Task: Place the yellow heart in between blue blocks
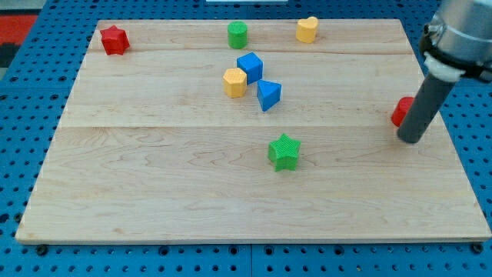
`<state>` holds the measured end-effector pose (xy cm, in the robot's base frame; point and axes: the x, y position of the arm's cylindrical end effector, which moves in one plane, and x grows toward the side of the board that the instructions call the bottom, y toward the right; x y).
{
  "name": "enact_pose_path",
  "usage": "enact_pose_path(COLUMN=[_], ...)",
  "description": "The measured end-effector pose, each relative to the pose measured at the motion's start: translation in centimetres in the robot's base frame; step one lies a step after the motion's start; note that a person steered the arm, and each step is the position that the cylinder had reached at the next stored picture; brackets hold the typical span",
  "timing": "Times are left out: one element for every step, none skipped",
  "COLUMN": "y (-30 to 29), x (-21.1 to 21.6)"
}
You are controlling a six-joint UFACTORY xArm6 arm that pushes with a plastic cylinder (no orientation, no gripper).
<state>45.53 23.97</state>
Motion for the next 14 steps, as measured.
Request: enact_pose_path(y=[0.3, 1.0, 1.8, 1.3, -2.0, -2.0, -1.8, 0.6, -4.1, -11.0, -11.2, -11.2, -13.8, -17.1], x=[-5.0, -7.9, -7.9, -12.2, -16.6, -18.5, -20.4, -20.4, -17.9, -16.9, -16.9, -16.9, -18.1, -21.8])
